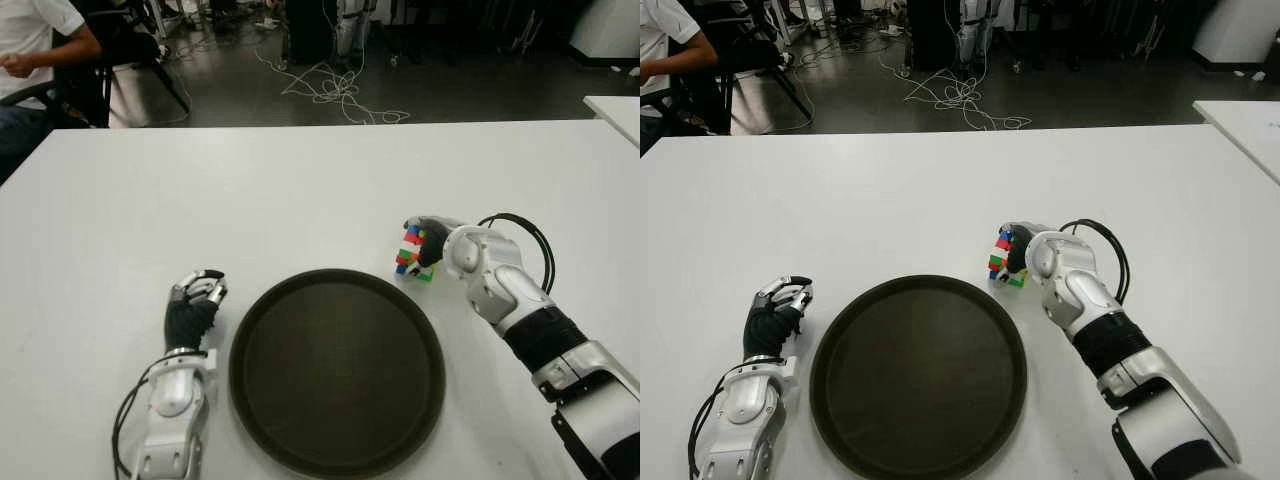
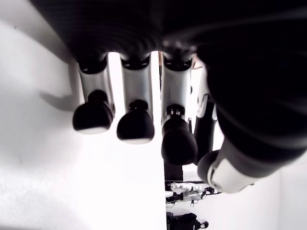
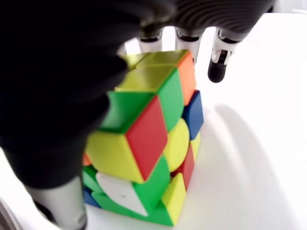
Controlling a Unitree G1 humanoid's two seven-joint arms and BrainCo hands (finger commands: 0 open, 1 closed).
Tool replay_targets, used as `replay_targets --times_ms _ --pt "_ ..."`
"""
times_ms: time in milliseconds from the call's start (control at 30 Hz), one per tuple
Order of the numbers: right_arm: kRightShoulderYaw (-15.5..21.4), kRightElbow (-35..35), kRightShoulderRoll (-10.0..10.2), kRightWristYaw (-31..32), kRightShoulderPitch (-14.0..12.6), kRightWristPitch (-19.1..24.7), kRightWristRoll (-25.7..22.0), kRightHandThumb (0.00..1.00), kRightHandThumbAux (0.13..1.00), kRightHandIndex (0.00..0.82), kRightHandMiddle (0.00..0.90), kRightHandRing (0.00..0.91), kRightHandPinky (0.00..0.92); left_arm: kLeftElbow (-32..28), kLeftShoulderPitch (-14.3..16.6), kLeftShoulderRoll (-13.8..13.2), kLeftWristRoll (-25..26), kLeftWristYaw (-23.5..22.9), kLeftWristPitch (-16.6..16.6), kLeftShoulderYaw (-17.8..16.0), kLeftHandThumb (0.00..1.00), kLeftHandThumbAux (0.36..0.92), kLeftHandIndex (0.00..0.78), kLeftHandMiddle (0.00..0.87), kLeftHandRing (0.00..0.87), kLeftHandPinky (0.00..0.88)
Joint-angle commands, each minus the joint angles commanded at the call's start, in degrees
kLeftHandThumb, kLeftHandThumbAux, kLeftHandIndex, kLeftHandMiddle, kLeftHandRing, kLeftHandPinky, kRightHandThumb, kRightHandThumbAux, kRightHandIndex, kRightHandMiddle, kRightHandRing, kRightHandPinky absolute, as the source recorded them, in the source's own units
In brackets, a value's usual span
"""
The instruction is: Pick up the Rubik's Cube and put it in the plate
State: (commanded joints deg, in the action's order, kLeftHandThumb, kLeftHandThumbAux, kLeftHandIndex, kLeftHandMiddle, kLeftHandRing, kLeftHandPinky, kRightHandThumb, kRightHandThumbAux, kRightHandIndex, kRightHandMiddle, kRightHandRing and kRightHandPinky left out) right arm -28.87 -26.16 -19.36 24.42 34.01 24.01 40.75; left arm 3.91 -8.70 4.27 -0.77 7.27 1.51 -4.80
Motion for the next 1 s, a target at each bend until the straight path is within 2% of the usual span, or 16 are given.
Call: replay_targets --times_ms 367,533,700,767,800,833,867,900,933,967,1000 --pt "-0.1 0.3 0.0 1.4 0.1 0.7 0.0 0.000 0.792 0.098 0.132 0.112 0.043 -0.2 0.0 -0.1 0.0 -0.1 0.5 0.1 0.713 0.704 0.444 0.817 0.829 0.820" --pt "-0.1 0.5 0.2 0.0 -0.3 1.0 0.4 0.000 0.786 0.097 0.132 0.115 0.051 -0.5 0.0 -0.1 0.0 -0.1 1.3 0.1 0.712 0.704 0.444 0.814 0.824 0.815" --pt "0.5 -0.3 0.6 -2.4 -0.5 0.2 -0.1 0.000 0.791 0.134 0.158 0.150 0.114 -0.8 0.0 0.0 0.1 0.0 1.9 0.0 0.712 0.704 0.444 0.814 0.824 0.817" --pt "0.7 -0.3 0.7 -3.2 -0.7 0.1 -0.3 0.000 0.796 0.160 0.173 0.169 0.171 -0.9 0.0 0.1 0.1 0.0 2.0 0.0 0.712 0.704 0.444 0.814 0.825 0.819" --pt "1.6 -0.2 1.0 -5.4 -1.4 -0.5 -0.7 0.000 0.797 0.164 0.175 0.171 0.178 -1.0 -0.1 0.1 0.1 0.1 2.1 0.0 0.712 0.704 0.444 0.814 0.825 0.819" --pt "2.4 -0.1 1.3 -7.6 -2.0 -1.2 -1.1 0.003 0.833 0.247 0.267 0.282 0.303 -1.1 -0.1 0.1 0.0 0.1 2.2 0.0 0.713 0.704 0.444 0.814 0.825 0.819" --pt "3.0 -0.1 1.5 -9.2 -2.4 -1.7 -1.4 0.028 0.861 0.319 0.357 0.383 0.407 -1.2 -0.1 0.1 0.0 0.1 2.2 0.0 0.713 0.703 0.444 0.814 0.825 0.818" --pt "3.6 -0.1 1.8 -10.7 -2.8 -2.2 -1.7 0.040 0.870 0.345 0.389 0.419 0.445 -1.2 -0.2 0.0 0.0 0.1 2.3 0.0 0.713 0.703 0.444 0.814 0.825 0.818" --pt "3.9 -0.3 1.9 -11.5 -2.9 -2.6 -1.8 0.271 0.822 0.373 0.466 0.497 0.518 -1.3 -0.2 0.0 0.0 0.1 2.3 0.0 0.713 0.703 0.444 0.814 0.825 0.817" --pt "4.2 -0.5 2.0 -12.5 -3.1 -3.1 -2.1 0.420 0.791 0.392 0.516 0.546 0.566 -1.3 -0.2 0.0 0.0 0.1 2.3 0.0 0.713 0.703 0.444 0.814 0.825 0.817" --pt "4.4 -0.6 2.1 -13.2 -3.3 -3.5 -2.3 0.474 0.780 0.399 0.544 0.572 0.590 -1.3 -0.2 0.0 0.0 0.0 2.3 0.1 0.713 0.703 0.444 0.814 0.825 0.816"
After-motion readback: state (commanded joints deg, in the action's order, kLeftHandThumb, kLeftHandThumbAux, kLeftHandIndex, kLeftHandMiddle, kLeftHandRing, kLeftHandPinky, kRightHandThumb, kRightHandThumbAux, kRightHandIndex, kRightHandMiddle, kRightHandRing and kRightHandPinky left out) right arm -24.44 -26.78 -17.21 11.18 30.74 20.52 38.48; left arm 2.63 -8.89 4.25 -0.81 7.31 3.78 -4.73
